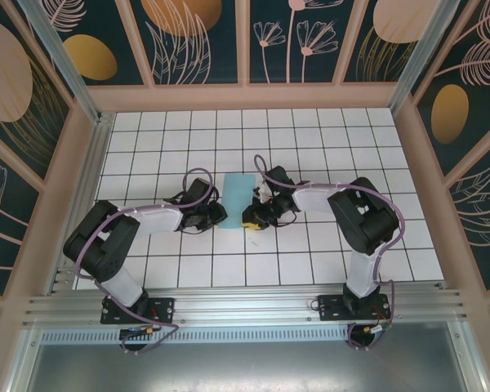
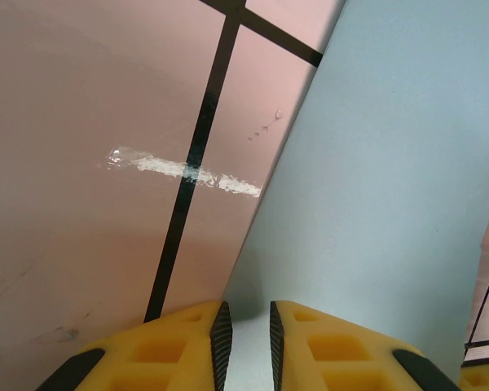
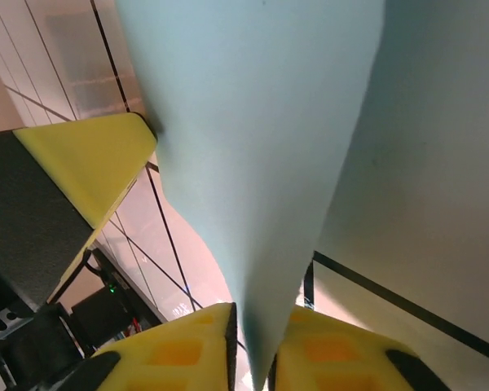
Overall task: Fold a paper plane with a square sheet of paper (pick it up from the middle)
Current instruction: Third fold the triangle at the center of the table.
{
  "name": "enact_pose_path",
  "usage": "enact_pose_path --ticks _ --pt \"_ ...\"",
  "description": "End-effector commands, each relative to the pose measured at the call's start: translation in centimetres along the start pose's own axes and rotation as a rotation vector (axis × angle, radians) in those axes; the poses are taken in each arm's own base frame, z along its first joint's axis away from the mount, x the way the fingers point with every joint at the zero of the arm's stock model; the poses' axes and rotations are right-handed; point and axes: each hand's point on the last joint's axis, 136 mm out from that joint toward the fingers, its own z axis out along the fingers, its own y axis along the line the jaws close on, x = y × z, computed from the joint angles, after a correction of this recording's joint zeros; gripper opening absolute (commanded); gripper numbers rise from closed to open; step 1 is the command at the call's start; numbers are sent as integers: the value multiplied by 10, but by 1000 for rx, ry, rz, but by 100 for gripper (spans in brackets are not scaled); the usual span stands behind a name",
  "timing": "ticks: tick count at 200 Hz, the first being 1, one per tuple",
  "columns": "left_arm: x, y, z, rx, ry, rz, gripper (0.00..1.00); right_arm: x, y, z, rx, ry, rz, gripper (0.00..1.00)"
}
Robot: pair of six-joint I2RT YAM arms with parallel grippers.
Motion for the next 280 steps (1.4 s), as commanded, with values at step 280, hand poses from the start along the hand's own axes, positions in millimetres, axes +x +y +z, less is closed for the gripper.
enact_pose_path --ticks 280 --pt "0 -28 40 110 72 112 16 -5 24 -32 20 -17 39 0"
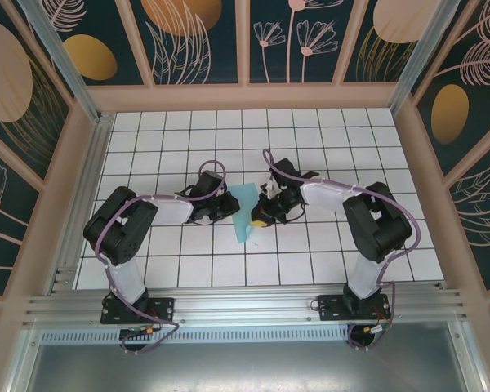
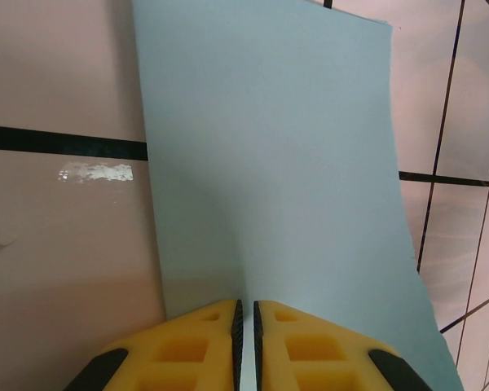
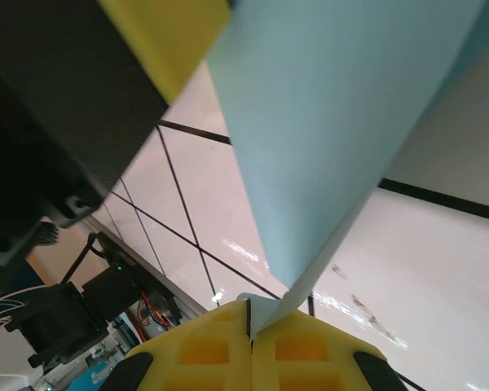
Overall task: Fold a paper plane with a square sheet of paper (pick it up from the middle)
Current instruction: Third fold the triangle at the center of the table.
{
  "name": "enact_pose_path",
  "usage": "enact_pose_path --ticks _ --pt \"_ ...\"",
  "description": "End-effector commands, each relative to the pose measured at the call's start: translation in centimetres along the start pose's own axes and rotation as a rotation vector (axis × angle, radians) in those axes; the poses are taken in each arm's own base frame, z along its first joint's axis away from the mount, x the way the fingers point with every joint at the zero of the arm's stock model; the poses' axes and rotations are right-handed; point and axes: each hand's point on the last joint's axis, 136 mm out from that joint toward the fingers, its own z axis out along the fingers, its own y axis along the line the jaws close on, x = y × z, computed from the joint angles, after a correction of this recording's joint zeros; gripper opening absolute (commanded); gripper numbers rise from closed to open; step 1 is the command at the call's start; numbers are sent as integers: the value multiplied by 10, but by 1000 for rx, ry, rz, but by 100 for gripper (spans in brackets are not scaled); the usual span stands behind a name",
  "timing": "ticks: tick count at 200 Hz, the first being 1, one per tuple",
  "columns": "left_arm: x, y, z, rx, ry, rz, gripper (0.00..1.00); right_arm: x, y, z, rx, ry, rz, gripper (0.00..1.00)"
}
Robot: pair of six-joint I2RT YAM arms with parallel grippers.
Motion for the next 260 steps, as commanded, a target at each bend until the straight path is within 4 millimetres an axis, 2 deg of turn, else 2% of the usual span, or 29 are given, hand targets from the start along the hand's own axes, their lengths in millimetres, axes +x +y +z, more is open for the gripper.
enact_pose_path --ticks 1,39,131,180,227,260 --pt "10 22 6 -60 24 -24 16 -15 16 3 -30 -34 -1 0" --pt "11 23 6 -62 29 -21 16 -28 19 15 -31 -46 -5 0" --pt "8 13 1 -36 23 -14 16 -29 2 35 13 -12 2 0" --pt "9 15 2 -41 24 -20 16 -30 17 39 -54 -1 -37 0" --pt "7 12 0 -33 19 -18 16 -32 5 46 -17 6 -9 0" --pt "9 15 1 -38 21 -24 16 -34 4 48 -20 -1 1 0"
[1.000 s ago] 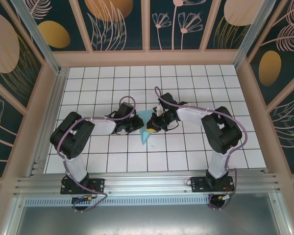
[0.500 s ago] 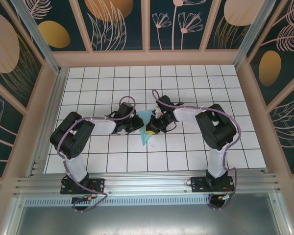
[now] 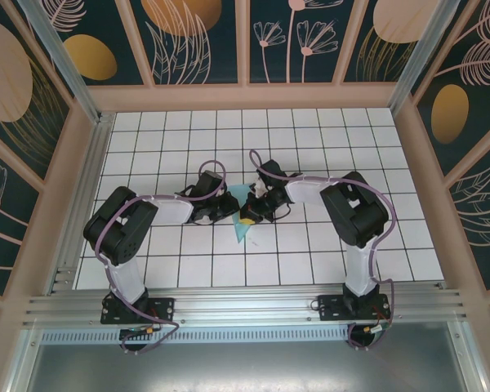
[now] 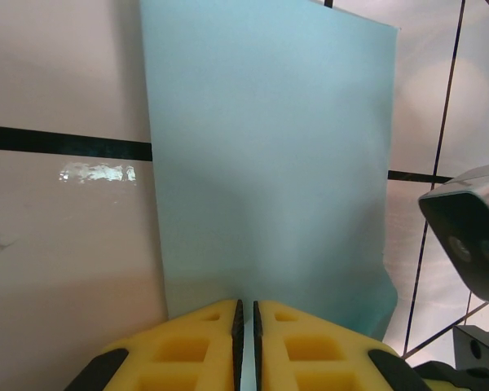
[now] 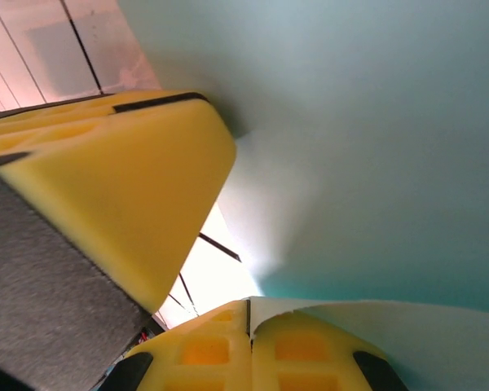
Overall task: Fold a paper plane with a square sheet of paper (pick it up from the middle)
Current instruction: Third fold the triangle at the center of the table.
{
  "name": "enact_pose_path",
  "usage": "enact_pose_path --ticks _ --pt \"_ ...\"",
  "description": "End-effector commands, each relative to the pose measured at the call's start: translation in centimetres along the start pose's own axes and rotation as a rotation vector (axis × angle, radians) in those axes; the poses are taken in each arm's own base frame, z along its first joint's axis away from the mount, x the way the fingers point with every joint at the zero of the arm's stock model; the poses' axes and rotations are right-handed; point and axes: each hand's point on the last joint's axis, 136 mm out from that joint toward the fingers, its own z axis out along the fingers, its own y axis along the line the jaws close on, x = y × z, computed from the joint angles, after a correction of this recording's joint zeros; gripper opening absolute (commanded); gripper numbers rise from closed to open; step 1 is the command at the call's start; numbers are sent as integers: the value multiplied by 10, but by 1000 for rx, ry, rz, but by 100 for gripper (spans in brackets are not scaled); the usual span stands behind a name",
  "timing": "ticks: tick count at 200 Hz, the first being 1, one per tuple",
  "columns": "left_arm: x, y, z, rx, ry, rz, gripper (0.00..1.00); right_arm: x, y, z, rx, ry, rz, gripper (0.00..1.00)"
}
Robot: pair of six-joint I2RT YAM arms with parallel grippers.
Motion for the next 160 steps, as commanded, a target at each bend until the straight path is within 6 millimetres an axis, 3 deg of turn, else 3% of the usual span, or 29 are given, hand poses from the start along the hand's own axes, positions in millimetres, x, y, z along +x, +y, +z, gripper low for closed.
enact_pose_path --ticks 1,160 --pt "9 15 1 -37 23 -24 16 -6 6 3 -13 -11 -13 0" --pt "12 17 2 -36 32 -30 16 -11 7 9 -33 -19 -5 0"
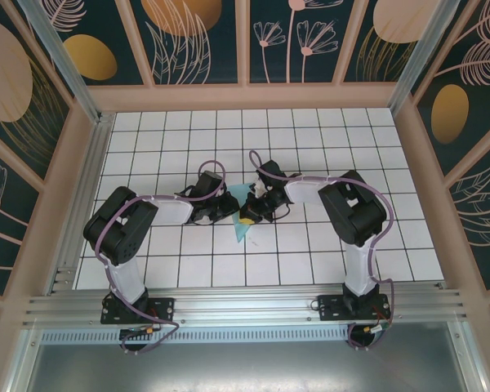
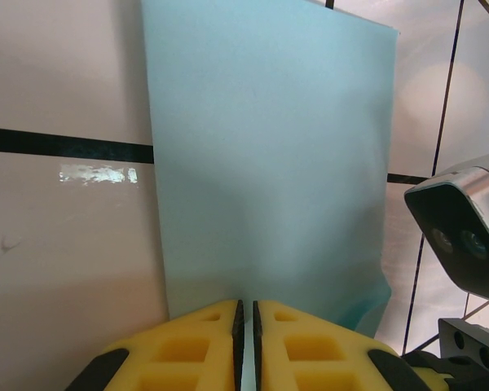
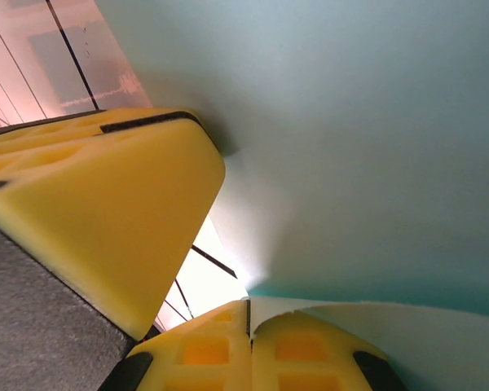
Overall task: Fold a paper plane with a square sheet of paper (pick it up from the middle)
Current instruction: Third fold the triangle at the center of the table.
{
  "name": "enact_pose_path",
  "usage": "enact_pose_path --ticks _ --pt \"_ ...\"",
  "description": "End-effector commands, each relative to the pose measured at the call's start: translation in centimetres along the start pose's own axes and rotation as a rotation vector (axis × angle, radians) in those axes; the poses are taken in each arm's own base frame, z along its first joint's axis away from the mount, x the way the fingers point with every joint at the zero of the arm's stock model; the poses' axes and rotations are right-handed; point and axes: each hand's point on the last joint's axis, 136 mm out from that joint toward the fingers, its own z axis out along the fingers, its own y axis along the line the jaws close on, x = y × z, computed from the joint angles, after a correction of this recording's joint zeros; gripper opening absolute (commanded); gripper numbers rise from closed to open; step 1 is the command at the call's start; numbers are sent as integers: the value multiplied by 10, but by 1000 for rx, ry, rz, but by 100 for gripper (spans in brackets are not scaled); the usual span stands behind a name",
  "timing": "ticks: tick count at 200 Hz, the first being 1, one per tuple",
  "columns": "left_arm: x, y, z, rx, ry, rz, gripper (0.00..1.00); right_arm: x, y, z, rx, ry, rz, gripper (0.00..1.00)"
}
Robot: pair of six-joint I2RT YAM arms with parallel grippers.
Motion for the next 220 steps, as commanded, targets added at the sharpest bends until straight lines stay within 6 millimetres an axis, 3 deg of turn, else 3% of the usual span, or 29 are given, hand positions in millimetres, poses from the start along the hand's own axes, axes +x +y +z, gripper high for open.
enact_pose_path --ticks 1,75,125,185,205,220 --pt "12 17 2 -42 37 -23 16 -7 7 5 -28 -12 -11 0" --pt "14 18 2 -44 42 -29 15 -7 9 8 -55 -6 -16 0" --pt "14 20 -1 -34 19 -94 7 -6 -2 8 -24 -15 2 0" --pt "-17 -18 -25 39 -92 -87 11 -5 -18 6 43 -22 25 0" --pt "-25 -17 -27 16 -117 -74 13 -5 -17 6 42 -22 23 0" --pt "-27 -6 -24 -35 -115 -73 13 -6 -16 5 41 -23 17 0"
